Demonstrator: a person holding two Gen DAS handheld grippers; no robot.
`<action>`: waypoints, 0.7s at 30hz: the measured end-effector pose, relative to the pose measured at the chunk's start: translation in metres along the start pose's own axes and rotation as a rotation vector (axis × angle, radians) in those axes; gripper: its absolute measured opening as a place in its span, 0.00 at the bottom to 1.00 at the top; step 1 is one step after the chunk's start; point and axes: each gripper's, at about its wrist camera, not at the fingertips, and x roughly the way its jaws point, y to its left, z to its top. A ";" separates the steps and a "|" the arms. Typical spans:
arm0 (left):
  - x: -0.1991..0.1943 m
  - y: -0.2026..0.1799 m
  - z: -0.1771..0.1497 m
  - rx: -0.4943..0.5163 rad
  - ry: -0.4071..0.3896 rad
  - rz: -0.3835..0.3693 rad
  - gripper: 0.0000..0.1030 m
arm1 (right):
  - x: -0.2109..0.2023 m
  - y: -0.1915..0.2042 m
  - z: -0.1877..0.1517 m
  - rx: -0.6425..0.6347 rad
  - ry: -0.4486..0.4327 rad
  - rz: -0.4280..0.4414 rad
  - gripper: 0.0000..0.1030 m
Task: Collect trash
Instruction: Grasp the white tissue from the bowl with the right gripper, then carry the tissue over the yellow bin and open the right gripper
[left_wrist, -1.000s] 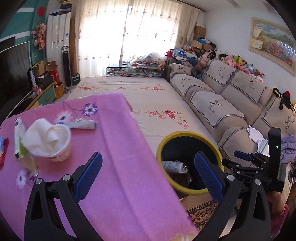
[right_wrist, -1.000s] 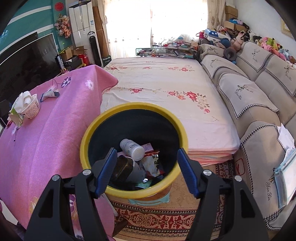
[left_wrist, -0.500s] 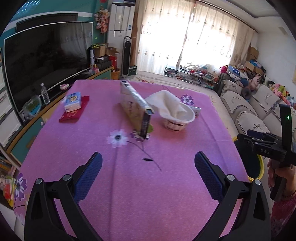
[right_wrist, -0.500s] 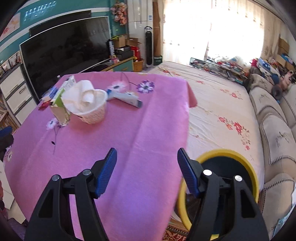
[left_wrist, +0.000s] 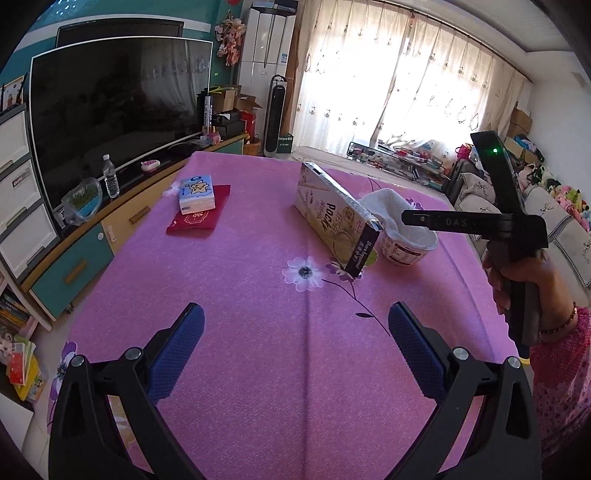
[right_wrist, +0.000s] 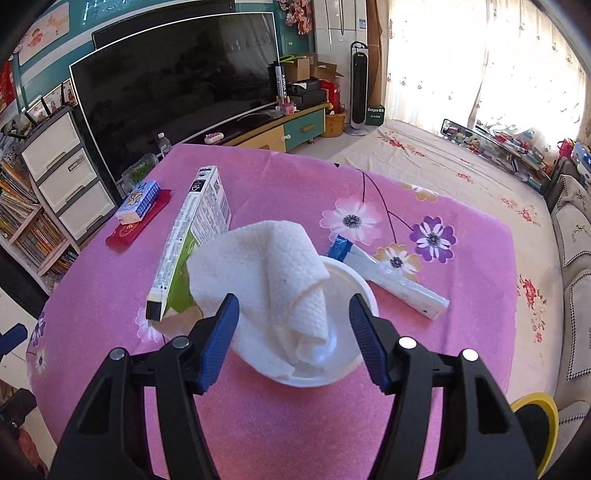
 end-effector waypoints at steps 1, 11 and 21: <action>0.000 -0.001 0.000 -0.003 0.001 0.000 0.95 | 0.004 0.002 0.003 0.000 0.005 -0.002 0.54; 0.004 0.004 -0.003 -0.017 0.014 -0.010 0.95 | 0.025 -0.007 0.003 0.063 0.062 0.016 0.05; 0.007 -0.009 -0.006 0.016 0.025 -0.009 0.95 | -0.052 0.002 0.014 0.044 -0.115 0.027 0.05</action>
